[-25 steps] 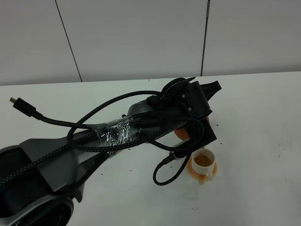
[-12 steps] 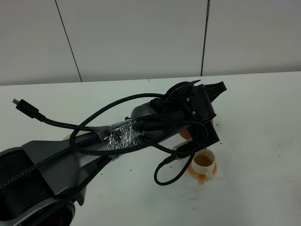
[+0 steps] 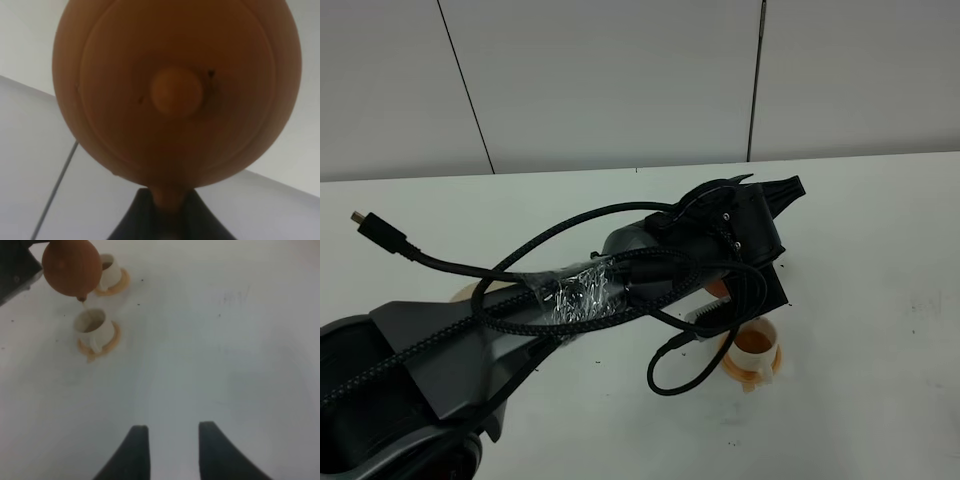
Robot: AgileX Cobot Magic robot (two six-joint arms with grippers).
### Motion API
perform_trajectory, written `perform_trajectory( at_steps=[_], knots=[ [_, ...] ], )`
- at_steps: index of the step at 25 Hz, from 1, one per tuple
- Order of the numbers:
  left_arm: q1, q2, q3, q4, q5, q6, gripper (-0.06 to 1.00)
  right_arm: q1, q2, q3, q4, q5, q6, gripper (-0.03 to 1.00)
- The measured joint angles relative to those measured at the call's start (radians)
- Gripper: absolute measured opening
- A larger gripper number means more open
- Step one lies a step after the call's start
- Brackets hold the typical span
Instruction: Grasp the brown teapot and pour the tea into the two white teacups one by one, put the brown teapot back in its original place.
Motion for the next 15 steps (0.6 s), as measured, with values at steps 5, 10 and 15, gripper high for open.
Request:
perform_trajectory(
  at_steps=[5, 10, 15],
  knots=[
    [0.000, 0.000, 0.000, 0.009, 0.007, 0.000, 0.17, 0.000, 0.000, 0.000, 0.000, 0.000, 0.000, 0.24],
    [0.000, 0.000, 0.000, 0.010, 0.008, 0.000, 0.17, 0.000, 0.000, 0.000, 0.000, 0.000, 0.000, 0.24],
    [0.000, 0.000, 0.000, 0.010, 0.010, 0.000, 0.17, 0.000, 0.000, 0.000, 0.000, 0.000, 0.001, 0.24]
  ],
)
